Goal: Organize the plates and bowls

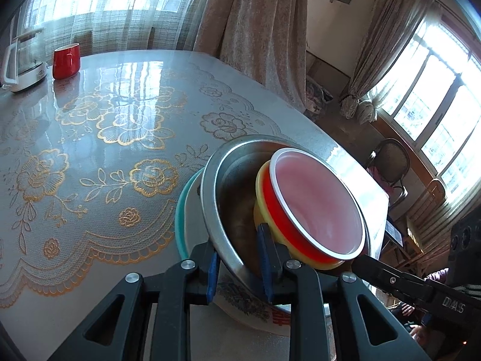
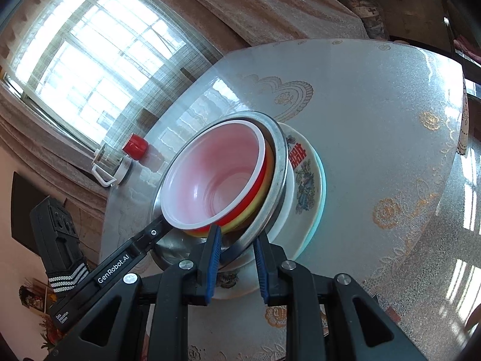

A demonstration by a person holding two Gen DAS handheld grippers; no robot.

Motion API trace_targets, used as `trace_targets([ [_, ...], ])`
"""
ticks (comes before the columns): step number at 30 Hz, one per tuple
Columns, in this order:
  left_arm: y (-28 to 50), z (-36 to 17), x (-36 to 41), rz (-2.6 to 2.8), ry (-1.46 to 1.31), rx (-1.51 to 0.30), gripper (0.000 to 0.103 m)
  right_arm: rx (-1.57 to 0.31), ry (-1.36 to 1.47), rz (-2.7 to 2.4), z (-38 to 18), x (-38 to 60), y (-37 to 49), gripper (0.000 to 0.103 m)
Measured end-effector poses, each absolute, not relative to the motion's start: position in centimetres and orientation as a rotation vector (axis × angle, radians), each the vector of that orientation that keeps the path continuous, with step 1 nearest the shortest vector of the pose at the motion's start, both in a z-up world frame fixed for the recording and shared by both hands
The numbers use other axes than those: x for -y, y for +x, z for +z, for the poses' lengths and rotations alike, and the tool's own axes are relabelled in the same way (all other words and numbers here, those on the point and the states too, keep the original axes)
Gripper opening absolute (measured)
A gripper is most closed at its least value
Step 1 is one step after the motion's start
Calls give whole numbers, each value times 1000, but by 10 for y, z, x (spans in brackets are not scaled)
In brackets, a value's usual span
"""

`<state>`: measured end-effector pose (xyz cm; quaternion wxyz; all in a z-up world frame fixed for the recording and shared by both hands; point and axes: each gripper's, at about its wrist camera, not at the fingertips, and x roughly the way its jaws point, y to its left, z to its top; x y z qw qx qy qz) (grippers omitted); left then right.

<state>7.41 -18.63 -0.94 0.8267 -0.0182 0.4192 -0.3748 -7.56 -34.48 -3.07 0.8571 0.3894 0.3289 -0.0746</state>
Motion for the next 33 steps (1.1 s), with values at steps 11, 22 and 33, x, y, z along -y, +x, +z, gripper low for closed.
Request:
trace_targets([
  [11, 58, 3, 180, -751, 40, -835, 35, -685, 826, -166, -30, 343, -79, 26],
  [22, 42, 13, 153, -637, 92, -763, 59, -660, 696, -230, -22, 324, -87, 30],
  [33, 15, 10, 116, -598, 87, -722, 83, -583, 550, -324, -9, 293, -111, 33],
])
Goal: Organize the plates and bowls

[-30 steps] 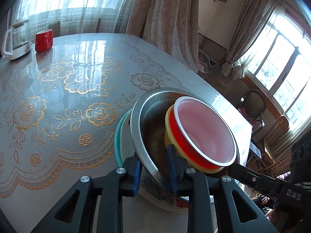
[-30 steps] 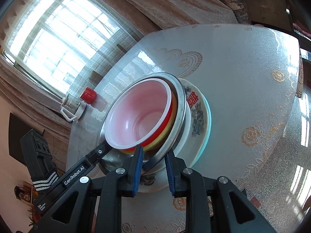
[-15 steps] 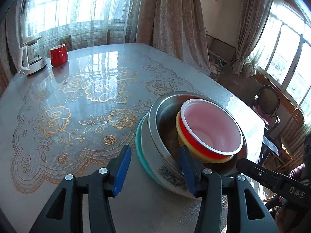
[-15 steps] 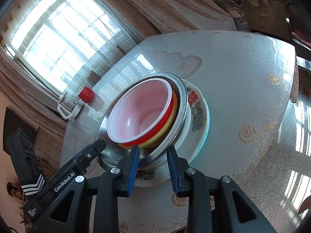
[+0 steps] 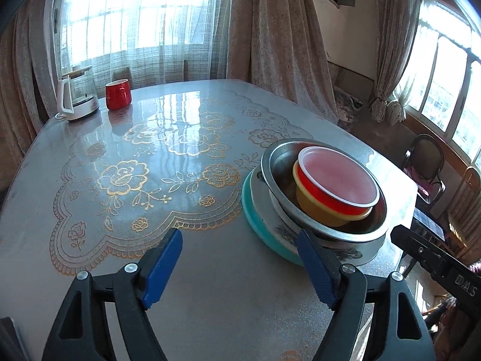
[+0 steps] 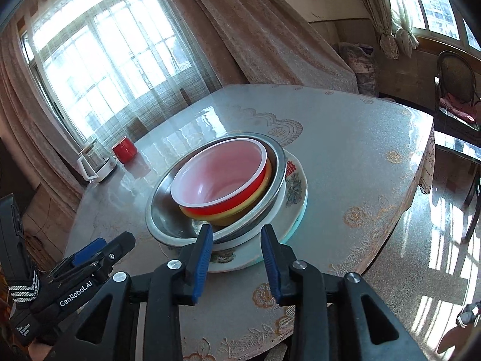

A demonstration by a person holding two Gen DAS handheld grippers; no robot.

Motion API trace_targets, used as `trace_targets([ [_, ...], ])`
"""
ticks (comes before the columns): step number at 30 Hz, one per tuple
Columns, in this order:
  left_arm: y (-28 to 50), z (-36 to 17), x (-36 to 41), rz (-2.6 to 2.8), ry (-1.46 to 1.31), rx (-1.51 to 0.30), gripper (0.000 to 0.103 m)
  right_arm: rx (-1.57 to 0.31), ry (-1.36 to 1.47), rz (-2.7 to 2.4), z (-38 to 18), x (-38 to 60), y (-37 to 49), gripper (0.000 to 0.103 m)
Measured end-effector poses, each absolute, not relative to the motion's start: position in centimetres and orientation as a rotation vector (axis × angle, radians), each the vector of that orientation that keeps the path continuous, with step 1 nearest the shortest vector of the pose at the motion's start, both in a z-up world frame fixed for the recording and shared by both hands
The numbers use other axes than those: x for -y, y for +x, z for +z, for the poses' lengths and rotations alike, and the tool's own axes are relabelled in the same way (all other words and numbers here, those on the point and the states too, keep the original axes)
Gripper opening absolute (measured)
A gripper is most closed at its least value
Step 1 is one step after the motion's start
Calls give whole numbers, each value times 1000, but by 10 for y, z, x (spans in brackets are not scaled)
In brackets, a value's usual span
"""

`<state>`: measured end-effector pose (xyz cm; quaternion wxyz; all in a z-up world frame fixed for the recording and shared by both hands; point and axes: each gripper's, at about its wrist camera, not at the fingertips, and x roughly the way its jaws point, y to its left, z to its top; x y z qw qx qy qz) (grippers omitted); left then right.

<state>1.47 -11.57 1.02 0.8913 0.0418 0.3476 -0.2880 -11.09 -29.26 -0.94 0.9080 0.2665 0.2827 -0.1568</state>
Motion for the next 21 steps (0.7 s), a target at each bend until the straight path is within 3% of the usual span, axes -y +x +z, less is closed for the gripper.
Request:
trace_targets([
  [5, 2, 5, 100, -566, 86, -697, 98, -581, 522, -336, -12, 280, -118, 36],
  [9, -8, 0, 94, -546, 108, -696, 103, -583, 475, -348, -14, 268, -122, 38],
  [18, -29, -14, 93, -494, 200, -694, 103, -571, 393, -391, -19, 248, -132, 46],
  [21, -36, -17, 91, -493, 198, -692, 103, -576, 388, -406, -22, 246, -136, 59],
])
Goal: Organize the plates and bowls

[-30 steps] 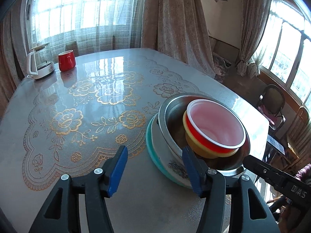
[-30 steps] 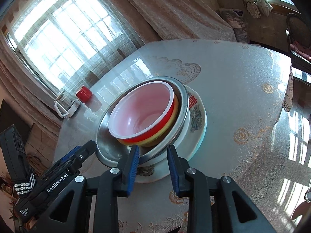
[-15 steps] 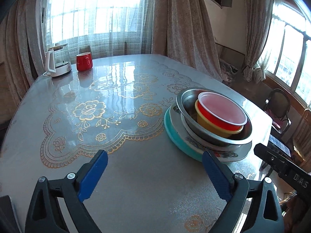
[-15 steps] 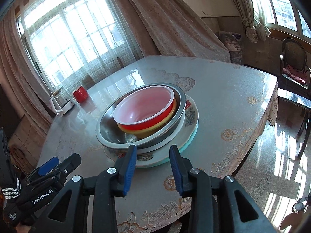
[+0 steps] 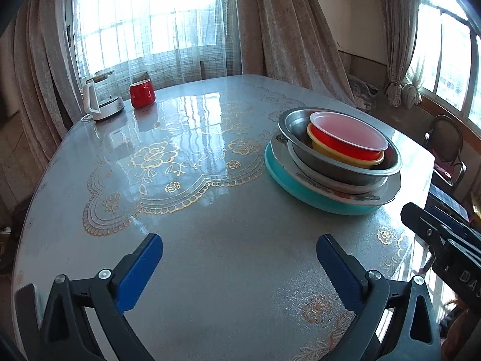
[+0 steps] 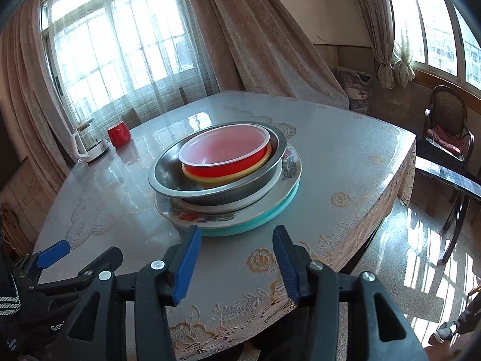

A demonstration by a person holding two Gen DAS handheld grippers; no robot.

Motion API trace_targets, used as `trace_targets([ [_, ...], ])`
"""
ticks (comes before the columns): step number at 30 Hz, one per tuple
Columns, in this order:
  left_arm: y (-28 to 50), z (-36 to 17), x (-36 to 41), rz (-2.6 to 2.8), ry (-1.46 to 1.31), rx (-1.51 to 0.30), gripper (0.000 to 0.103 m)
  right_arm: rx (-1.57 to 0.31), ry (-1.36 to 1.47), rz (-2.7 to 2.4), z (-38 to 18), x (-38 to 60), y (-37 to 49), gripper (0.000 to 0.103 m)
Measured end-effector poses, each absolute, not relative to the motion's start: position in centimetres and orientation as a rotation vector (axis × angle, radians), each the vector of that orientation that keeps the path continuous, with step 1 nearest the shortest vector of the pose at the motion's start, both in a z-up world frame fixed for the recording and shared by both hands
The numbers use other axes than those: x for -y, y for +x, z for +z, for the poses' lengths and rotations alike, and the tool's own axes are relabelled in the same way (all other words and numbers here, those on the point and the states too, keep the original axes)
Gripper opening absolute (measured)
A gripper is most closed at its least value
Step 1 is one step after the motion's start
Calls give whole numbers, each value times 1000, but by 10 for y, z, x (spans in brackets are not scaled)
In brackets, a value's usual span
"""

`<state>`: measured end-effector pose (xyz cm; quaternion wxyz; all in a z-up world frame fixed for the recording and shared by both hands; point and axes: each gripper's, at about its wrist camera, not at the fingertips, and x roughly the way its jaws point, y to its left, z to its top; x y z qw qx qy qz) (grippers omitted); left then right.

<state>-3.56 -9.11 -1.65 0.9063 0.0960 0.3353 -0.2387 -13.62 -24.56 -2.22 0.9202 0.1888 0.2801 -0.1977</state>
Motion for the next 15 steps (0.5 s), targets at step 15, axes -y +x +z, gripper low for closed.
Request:
trace_targets([
  [15, -52, -18, 60, -380, 140, -667, 103, -605, 387, -438, -36, 228, -154, 71],
])
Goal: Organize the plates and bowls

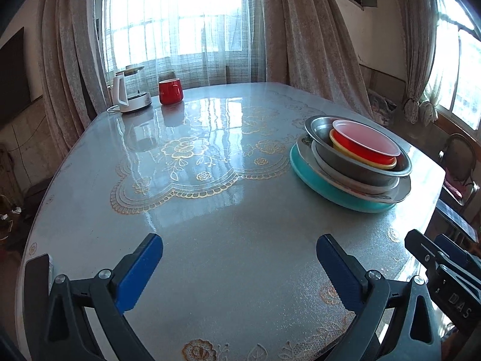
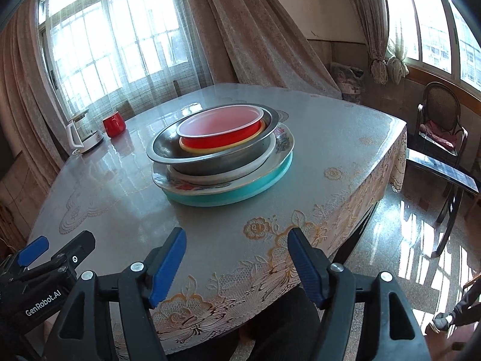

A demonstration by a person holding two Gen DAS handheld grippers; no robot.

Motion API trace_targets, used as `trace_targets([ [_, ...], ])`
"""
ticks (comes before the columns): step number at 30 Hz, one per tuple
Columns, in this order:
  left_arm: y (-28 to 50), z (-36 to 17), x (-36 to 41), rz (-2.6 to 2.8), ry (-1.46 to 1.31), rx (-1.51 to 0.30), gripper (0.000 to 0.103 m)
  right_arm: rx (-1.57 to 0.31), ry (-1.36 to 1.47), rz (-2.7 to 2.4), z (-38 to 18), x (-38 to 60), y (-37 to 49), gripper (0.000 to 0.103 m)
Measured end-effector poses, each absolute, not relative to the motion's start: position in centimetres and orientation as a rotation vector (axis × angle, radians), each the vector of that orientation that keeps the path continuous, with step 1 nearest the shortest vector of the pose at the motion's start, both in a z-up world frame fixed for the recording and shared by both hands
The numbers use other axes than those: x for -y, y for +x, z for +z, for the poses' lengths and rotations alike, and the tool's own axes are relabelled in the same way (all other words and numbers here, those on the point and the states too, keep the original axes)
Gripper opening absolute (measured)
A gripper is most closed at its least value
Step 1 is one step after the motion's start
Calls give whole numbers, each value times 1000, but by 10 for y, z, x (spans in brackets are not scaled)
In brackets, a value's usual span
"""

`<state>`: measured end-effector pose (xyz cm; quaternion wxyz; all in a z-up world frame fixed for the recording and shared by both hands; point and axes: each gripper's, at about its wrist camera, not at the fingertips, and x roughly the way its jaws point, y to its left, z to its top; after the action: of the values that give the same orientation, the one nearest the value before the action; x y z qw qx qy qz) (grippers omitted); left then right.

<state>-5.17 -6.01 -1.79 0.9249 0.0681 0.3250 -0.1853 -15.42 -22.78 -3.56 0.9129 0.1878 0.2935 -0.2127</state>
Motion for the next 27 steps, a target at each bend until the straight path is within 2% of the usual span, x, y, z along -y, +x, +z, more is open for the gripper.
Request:
trace_targets([
  [27, -60, -22, 65, -377, 185, -692, 103, -631, 377, -435, -40, 221, -155, 71],
])
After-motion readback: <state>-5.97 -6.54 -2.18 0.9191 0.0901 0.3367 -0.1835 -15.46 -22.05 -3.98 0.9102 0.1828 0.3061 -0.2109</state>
